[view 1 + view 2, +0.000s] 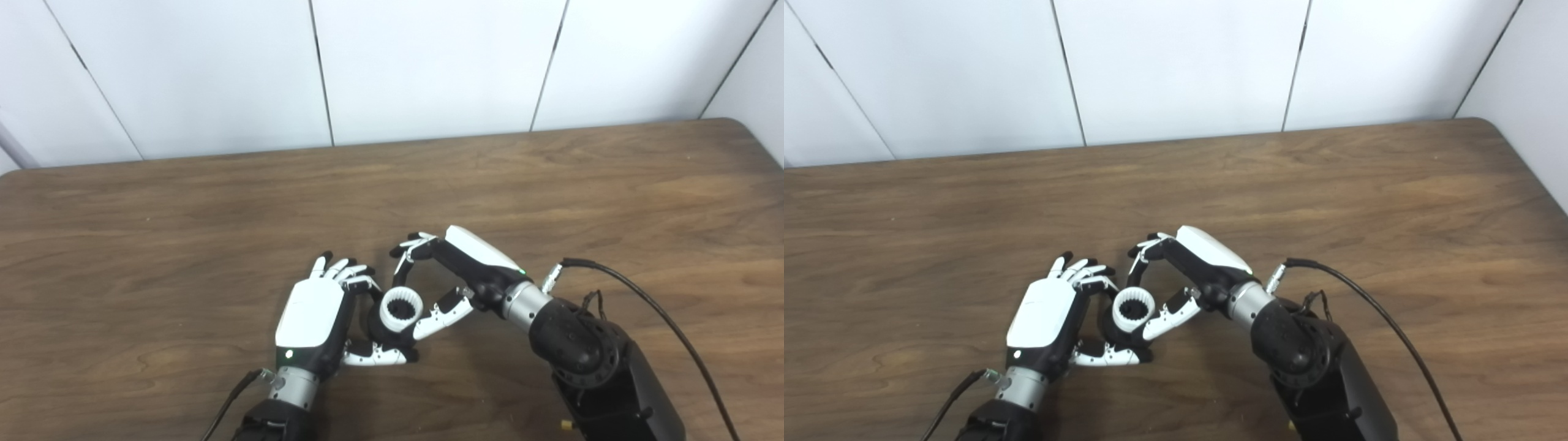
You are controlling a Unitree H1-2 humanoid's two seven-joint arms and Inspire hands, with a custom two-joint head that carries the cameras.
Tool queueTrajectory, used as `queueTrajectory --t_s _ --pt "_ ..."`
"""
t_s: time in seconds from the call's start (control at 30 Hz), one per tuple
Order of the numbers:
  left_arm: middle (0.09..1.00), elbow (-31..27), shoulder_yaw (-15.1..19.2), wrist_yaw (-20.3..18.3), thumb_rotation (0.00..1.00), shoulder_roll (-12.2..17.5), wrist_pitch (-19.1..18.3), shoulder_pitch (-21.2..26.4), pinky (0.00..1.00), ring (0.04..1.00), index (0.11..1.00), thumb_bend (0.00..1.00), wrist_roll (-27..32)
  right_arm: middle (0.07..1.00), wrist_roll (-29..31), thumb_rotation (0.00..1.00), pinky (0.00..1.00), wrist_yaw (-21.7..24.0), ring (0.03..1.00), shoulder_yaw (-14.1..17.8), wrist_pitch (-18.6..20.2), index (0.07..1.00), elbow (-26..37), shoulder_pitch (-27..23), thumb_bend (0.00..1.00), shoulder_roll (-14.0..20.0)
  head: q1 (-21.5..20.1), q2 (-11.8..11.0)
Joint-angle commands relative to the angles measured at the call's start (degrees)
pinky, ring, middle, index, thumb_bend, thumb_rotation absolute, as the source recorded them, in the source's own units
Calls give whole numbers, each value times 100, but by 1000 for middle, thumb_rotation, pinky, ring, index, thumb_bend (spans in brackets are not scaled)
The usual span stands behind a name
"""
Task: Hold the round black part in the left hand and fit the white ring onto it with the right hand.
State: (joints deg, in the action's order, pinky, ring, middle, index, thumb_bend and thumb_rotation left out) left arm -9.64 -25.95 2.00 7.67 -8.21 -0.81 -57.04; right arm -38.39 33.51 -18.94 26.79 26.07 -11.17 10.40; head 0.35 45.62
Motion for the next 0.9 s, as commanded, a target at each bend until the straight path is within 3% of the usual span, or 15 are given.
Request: queueTrajectory --t_s 0.0,0.87 --pt "801 2 -100 -162 53 -2 3 -25 1000 889 489 517 -106 838 67 130 935 -185 957 6 -81 483 74 -85 523 -48 31 2" --pt "796 -84 -186 -179 49 -49 -15 -85 1000 884 488 518 -108 838 101 131 942 -429 949 -164 -64 484 -62 -102 523 -15 126 27"
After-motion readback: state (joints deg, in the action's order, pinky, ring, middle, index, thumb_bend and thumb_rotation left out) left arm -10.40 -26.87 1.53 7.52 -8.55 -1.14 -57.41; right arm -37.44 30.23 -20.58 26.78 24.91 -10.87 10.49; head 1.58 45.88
